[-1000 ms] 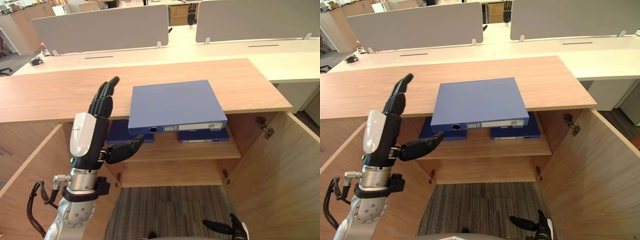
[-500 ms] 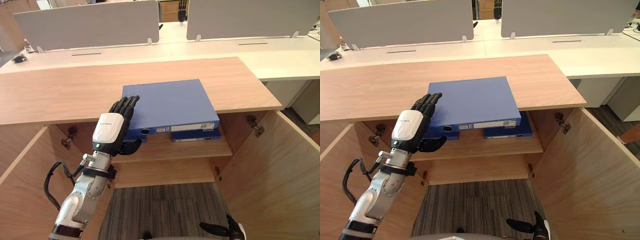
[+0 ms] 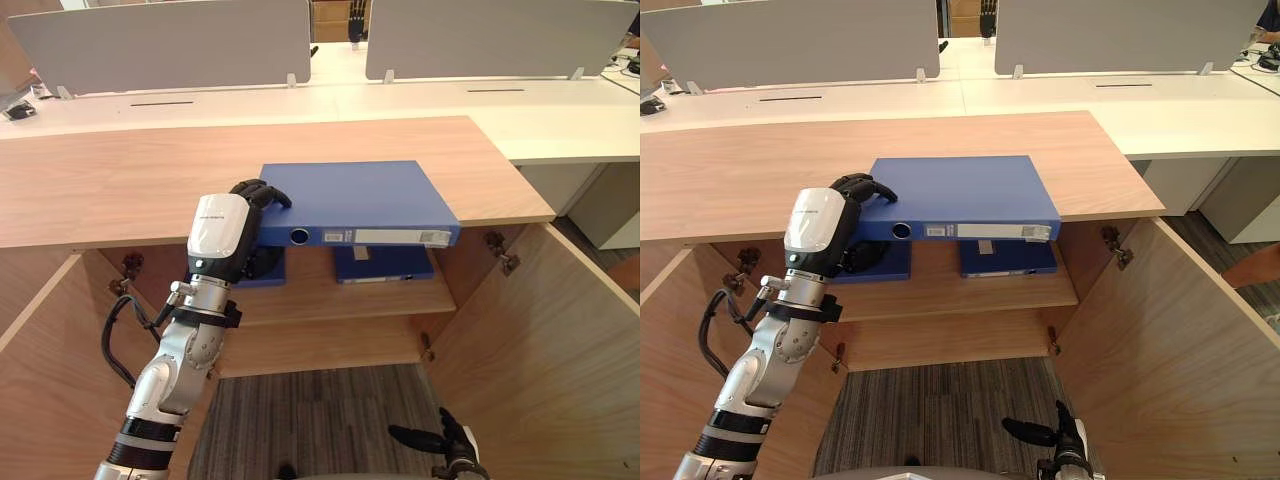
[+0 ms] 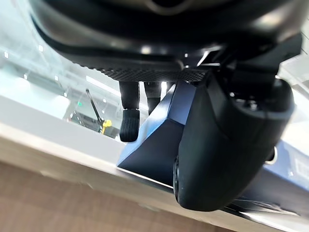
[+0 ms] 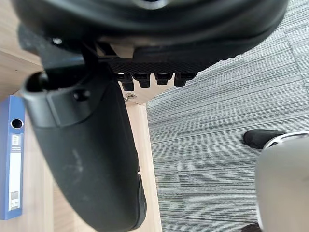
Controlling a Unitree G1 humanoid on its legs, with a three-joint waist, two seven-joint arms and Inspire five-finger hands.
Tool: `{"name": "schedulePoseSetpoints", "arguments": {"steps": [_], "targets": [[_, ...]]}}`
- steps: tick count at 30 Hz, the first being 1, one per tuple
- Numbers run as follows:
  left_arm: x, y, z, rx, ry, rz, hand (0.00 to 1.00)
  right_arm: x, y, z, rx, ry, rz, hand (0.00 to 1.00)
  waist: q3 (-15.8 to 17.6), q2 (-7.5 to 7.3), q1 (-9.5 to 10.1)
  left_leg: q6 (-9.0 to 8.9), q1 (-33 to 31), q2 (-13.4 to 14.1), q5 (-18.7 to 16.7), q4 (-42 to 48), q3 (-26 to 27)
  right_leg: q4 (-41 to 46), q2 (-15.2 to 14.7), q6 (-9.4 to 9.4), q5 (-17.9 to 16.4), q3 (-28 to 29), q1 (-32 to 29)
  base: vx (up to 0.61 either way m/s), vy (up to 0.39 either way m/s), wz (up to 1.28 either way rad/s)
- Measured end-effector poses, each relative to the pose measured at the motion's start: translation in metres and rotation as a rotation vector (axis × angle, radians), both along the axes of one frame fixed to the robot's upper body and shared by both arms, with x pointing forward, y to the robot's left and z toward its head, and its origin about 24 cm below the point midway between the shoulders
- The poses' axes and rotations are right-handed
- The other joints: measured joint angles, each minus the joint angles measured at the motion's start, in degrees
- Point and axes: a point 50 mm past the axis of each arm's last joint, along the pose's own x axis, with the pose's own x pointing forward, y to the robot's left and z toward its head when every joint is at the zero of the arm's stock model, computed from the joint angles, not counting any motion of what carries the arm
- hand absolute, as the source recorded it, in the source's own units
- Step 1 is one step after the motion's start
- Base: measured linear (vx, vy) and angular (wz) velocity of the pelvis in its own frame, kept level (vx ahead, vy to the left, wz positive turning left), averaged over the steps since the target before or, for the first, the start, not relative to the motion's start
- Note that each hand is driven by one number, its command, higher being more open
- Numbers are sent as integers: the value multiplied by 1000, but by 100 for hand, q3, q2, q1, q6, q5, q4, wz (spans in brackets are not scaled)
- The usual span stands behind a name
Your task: Walk over to the cabinet, pick up the folder, carry it to the office cabinet, place the folder inside the office cabinet, then close the office cabinet door
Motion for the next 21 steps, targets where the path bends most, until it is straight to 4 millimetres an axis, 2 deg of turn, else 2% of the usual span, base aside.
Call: {"name": "schedulePoseSetpoints", "arguments": {"steps": [5,8,11,12,13,16,21], "targets": [[-21,-19,-1,-112,10,-73,0,22,1,18,-10,-133,-16,100,-15,-5,-4,-8,-104,16,-7,34,96,7,16,-9,58,119,-133,36,-2,-11],[-37,-30,1,-164,23,-142,0,41,2,43,9,-304,-68,100,-19,1,-34,-7,-103,56,-5,35,98,48,50,-64,98,142,-171,-1,-8,-3],[-52,-38,3,-242,28,-194,0,58,3,76,35,-504,-112,100,-20,2,-42,-4,-109,67,-4,27,101,131,51,-66,100,169,-222,-55,-9,-3],[-60,-39,8,-300,17,-210,0,64,4,97,61,-628,-142,100,-19,2,-47,0,-112,71,-8,4,105,154,47,-66,100,186,-244,-73,-4,-3],[-61,-39,9,-309,14,-212,0,65,4,101,65,-648,-145,100,-19,2,-45,1,-116,77,-16,3,106,157,45,-66,100,189,-248,-92,-8,-3],[-75,-36,23,-421,-33,-242,0,70,3,138,125,-847,-178,100,-18,6,-47,11,-169,73,-68,2,125,195,25,-60,104,211,-337,-66,4,-4],[-92,-25,38,-612,-111,-264,0,69,-3,181,209,-1090,-209,100,-17,13,-76,-21,-161,45,-18,2,152,215,19,-62,102,227,-380,-28,7,-3]]}}
